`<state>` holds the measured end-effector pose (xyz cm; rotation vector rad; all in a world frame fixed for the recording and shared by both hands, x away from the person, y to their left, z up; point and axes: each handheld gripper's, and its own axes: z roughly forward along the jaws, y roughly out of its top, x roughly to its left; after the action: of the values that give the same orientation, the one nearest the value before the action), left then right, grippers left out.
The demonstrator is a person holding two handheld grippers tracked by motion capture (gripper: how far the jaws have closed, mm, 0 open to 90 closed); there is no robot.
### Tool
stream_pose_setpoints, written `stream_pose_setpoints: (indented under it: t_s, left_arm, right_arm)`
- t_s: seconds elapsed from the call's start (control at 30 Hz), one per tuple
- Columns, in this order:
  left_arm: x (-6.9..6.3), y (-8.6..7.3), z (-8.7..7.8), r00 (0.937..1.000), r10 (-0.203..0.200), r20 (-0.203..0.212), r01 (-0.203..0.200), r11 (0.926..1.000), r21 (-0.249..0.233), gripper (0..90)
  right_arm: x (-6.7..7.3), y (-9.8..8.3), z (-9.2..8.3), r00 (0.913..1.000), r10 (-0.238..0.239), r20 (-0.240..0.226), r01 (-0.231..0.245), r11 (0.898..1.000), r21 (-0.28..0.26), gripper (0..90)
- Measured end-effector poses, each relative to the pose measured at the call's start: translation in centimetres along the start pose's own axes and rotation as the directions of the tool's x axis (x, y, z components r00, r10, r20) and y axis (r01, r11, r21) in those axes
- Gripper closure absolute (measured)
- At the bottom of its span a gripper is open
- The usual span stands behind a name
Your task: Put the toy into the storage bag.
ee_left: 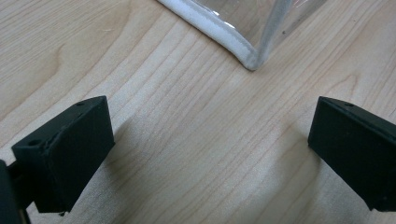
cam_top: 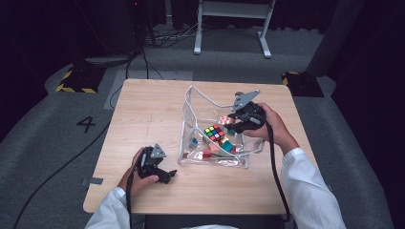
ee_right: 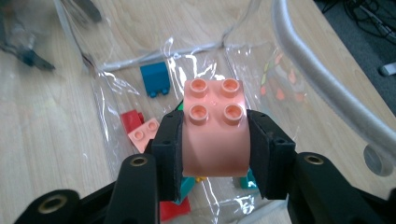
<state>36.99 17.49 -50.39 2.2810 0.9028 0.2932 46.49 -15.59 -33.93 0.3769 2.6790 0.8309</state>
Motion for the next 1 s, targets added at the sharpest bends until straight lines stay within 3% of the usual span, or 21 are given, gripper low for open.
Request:
stream_pose_setpoints:
  t_s: [0.17,0.4,0.7,0.77,1.0]
  left_arm:
    - [0.0,0.0,0.0,1.0,0.0,0.0,0.0,1.0,0.0,0.3]
    - [0.0,0.0,0.0,1.0,0.0,0.0,0.0,1.0,0.001,0.3]
    - [0.0,0.0,0.0,1.0,0.001,0.001,-0.001,1.0,0.0,0.3]
    - [0.0,0.0,0.0,1.0,-0.001,0.007,0.001,1.0,0.002,0.1]
    - [0.0,0.0,0.0,1.0,-0.005,0.004,0.005,1.0,0.001,0.1]
  right_arm:
    - [-0.2,-0.1,0.4,0.9998,-0.015,0.013,0.014,0.998,0.066,59.1]
    - [-0.5,-1.2,-0.2,0.9998,0.002,0.018,-0.004,0.991,0.137,59.1]
    - [-1.0,-3.4,-1.7,0.9999,0.006,0.012,-0.007,0.99,0.14,59.1]
    - [-1.1,-3.9,-2.0,0.9996,0.024,0.013,-0.026,0.989,0.145,59.1]
    - [-1.3,-4.5,-2.4,0.9995,0.021,0.025,-0.024,0.99,0.142,59.0]
